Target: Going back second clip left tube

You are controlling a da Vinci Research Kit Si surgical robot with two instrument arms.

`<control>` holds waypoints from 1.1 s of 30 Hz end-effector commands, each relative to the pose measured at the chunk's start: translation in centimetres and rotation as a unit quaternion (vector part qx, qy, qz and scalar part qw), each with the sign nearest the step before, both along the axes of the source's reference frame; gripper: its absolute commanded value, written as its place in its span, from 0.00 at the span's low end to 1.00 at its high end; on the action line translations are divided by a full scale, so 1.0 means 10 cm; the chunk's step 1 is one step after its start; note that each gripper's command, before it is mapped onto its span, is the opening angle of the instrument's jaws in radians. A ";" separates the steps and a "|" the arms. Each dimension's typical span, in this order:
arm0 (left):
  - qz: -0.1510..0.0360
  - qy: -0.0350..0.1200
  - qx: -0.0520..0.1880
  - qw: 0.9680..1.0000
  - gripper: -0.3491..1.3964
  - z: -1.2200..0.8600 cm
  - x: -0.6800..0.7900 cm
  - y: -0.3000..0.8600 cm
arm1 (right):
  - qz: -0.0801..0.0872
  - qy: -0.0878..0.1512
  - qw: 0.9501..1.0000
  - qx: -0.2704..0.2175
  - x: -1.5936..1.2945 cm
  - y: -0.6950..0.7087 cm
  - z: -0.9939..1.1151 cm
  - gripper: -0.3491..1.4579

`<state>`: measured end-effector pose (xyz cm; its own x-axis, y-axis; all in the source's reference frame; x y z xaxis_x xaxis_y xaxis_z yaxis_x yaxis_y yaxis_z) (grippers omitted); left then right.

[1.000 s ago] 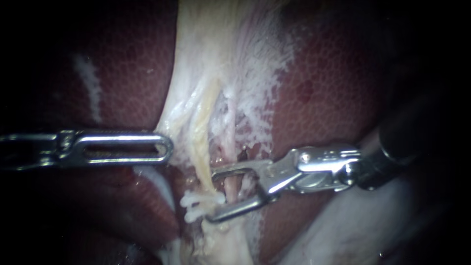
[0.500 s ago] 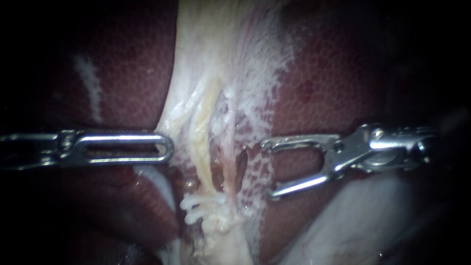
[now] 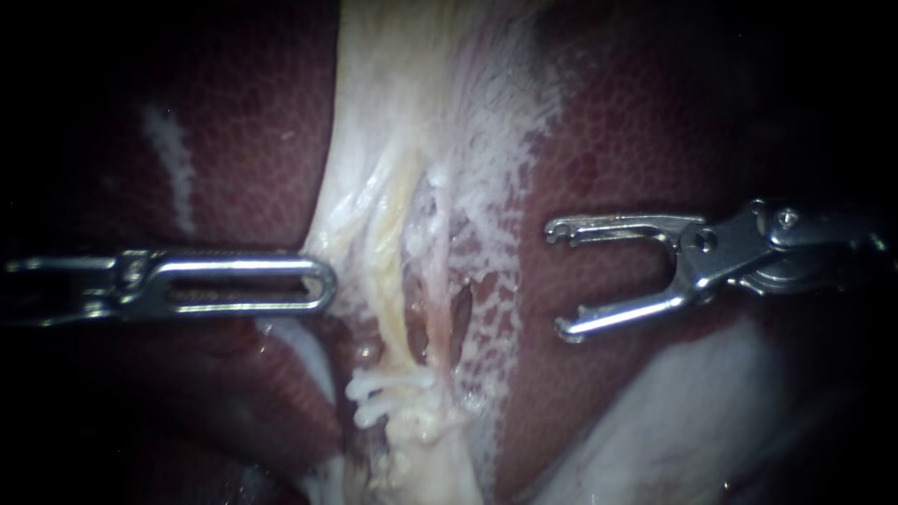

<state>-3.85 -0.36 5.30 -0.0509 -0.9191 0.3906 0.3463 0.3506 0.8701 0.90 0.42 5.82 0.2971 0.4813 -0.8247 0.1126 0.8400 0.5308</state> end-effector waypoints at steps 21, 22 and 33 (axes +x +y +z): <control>0.009 -0.001 -0.002 1.000 0.00 0.043 -0.042 -0.006 | 0.000 0.000 1.000 0.000 0.000 -0.002 -0.001 0.52; 0.010 0.000 -0.002 1.000 0.00 0.044 -0.044 -0.006 | 0.000 0.000 1.000 0.000 0.000 -0.002 -0.001 0.52; 0.011 0.001 -0.002 1.000 0.00 0.046 -0.045 -0.006 | 0.000 0.000 1.000 0.000 0.000 -0.002 -0.001 0.52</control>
<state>-4.29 -0.42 5.76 -0.0292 -0.9183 0.3948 0.3405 0.3622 0.8677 0.90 0.40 5.81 0.2975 0.4807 -0.8249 0.1133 0.8401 0.5305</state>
